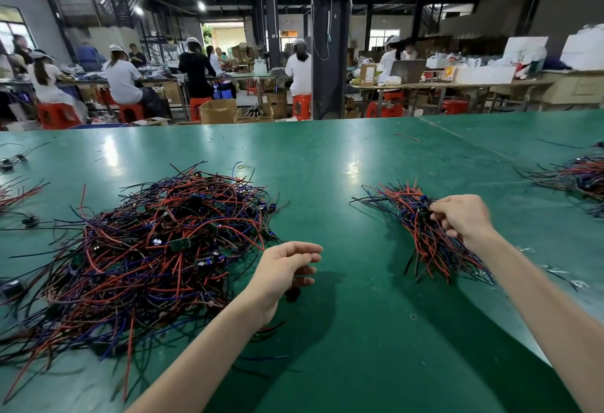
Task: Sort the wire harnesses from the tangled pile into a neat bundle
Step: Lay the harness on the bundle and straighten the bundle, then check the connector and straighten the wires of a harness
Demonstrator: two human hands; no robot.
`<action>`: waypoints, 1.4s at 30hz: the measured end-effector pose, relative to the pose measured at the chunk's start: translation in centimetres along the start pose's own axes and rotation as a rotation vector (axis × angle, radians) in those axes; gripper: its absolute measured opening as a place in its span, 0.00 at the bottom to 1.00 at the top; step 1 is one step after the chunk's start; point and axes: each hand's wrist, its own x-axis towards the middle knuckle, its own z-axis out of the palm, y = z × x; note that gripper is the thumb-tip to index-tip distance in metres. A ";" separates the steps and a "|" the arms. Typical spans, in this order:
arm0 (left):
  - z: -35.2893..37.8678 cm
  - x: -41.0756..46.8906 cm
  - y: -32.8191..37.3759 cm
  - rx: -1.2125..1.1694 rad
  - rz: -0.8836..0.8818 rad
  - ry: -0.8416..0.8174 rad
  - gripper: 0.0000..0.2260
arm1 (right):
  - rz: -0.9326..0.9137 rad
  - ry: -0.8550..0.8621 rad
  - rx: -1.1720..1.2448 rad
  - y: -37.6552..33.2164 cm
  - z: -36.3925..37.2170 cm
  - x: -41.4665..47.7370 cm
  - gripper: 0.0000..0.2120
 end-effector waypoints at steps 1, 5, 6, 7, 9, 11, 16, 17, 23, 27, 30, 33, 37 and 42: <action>0.0 0.0 0.0 -0.002 0.000 -0.001 0.09 | -0.018 0.009 -0.013 0.0 0.0 0.0 0.04; 0.0 -0.1 0.0 -0.007 -0.002 -0.004 0.09 | -0.078 0.051 -0.085 0.1 0.1 -0.3 0.05; 0.0 -0.1 0.0 -0.010 -0.003 -0.004 0.09 | -0.089 0.059 -0.093 0.1 0.1 -0.4 0.05; 0.0 -0.1 0.0 -0.013 -0.004 -0.004 0.09 | -0.097 0.063 -0.095 0.1 0.1 -0.5 0.05; 0.1 -0.1 0.0 -0.015 -0.004 -0.005 0.09 | -0.103 0.065 -0.094 0.0 0.1 -0.6 0.05; 0.0 -0.1 0.0 -0.017 -0.004 -0.007 0.09 | -0.106 0.071 -0.098 0.0 0.1 -0.8 0.05; 0.0 0.0 0.0 -0.019 -0.005 -0.010 0.09 | -0.080 0.078 -0.086 -0.1 0.2 -0.9 0.06; 0.0 0.0 -0.1 -0.019 -0.006 -0.009 0.09 | -0.075 0.078 -0.082 -0.1 0.1 -0.9 0.05; -0.1 0.0 -0.1 -0.011 -0.009 -0.009 0.08 | -0.098 0.079 -0.113 0.0 0.2 -0.8 0.05; 0.0 -0.1 -0.1 -0.002 -0.011 -0.010 0.08 | -0.086 0.079 -0.126 0.1 0.1 -0.6 0.04; 0.0 -0.1 -0.1 0.005 -0.012 -0.011 0.08 | -0.074 0.081 -0.121 0.1 0.2 -0.5 0.04; 0.0 -0.2 0.0 0.007 -0.014 -0.006 0.08 | -0.066 0.080 -0.105 0.1 0.3 -0.4 0.04; 0.2 -0.2 0.1 0.007 -0.019 -0.002 0.08 | -0.048 0.067 -0.079 0.2 0.3 -0.1 0.04; 0.1 -0.3 0.2 0.008 -0.017 -0.001 0.08 | -0.057 0.103 -0.140 0.4 0.2 0.2 0.07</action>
